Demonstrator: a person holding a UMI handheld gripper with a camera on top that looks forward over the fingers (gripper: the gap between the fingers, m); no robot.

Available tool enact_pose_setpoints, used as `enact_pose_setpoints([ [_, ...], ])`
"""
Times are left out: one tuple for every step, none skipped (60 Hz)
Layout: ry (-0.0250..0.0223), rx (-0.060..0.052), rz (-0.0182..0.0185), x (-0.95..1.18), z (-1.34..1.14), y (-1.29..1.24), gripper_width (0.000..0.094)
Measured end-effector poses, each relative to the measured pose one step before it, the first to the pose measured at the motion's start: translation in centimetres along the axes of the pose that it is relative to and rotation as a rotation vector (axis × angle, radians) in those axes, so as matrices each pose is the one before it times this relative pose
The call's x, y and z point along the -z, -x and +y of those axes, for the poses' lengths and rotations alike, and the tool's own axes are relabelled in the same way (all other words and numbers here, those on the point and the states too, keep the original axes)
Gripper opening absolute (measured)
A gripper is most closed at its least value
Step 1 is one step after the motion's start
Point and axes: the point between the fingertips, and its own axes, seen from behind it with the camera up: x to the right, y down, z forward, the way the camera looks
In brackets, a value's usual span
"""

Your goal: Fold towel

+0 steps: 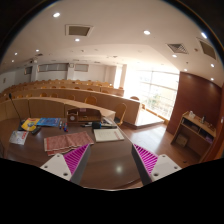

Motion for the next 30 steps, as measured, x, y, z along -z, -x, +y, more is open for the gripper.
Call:
enact_pose_setpoints([
  [0.00664, 0.0001, -0.00197, -0.008, 0.214, 0.058, 0.0852],
  [0.00761, -0.0002, -0.00267, -0.068, 0.259, 0.096, 0.0851],
  [0.00855, -0.0003, -0.00343, -0.138, 0.299, 0.130, 0.0850],
  [0.00894, 0.0007, -0.00385, -0.206, 0.354, 0.139, 0.0850],
  [0.00925, 0.0010, -0.00423, -0.313, 0.376, 0.162, 0.0851],
  [0.00976, 0.0013, -0.00425, -0.426, 0.424, 0.211, 0.0851],
  [0.00979, 0.0020, -0.00390, -0.494, 0.450, 0.195, 0.0849],
  [0.01014, 0.0026, -0.00377, -0.600, 0.500, 0.278, 0.0851],
  [0.01068, 0.0038, -0.00374, -0.580, 0.526, 0.276, 0.0851],
  [0.01094, 0.0048, -0.00362, -0.670, 0.540, 0.353, 0.0849],
  [0.01132, 0.0056, -0.00405, -0.666, 0.588, 0.412, 0.0849],
  [0.01109, 0.0072, -0.00565, -0.722, 0.591, 0.523, 0.0850],
  [0.01234, 0.0104, -0.00401, 0.526, 0.375, 0.324, 0.0855],
  [0.01122, 0.0105, -0.00747, -1.130, 0.628, 0.785, 0.0855],
  [0.01147, 0.0122, -0.00846, -0.847, 0.609, 0.689, 0.0854],
  [0.01243, 0.0138, -0.00872, -0.818, 0.642, 0.729, 0.0856],
  [0.01219, 0.0142, -0.00888, -0.780, 0.591, 0.753, 0.0856],
  [0.01060, 0.0144, -0.01100, -0.732, 0.470, 0.838, 0.0851],
  [0.00908, 0.0138, -0.01326, -0.763, 0.416, 0.920, 0.0852],
  [0.00784, 0.0128, -0.01454, -0.505, 0.338, 1.014, 0.0853],
  [0.00785, 0.0109, -0.01680, -0.733, 0.313, 1.087, 0.0850],
  [0.00871, 0.0097, -0.01851, -0.730, 0.292, 1.150, 0.0850],
  [0.00822, 0.0084, -0.02089, -0.714, 0.238, 1.234, 0.0850],
  [0.00601, 0.0084, -0.02280, -0.752, 0.127, 1.281, 0.0852],
  [0.00421, 0.0077, -0.02513, -0.772, 0.031, 1.347, 0.0849],
  [0.00364, 0.0064, -0.02577, -0.752, 0.002, 1.396, 0.0853],
  [0.00381, 0.0052, -0.02504, -0.809, -0.047, 1.366, 0.0854],
  [0.00369, 0.0050, -0.02459, -0.840, -0.053, 1.375, 0.0854],
  [0.00313, 0.0050, -0.02604, -0.852, -0.137, 1.387, 0.0852],
  [0.00226, 0.0052, -0.02539, -0.889, -0.180, 1.385, 0.0854],
])
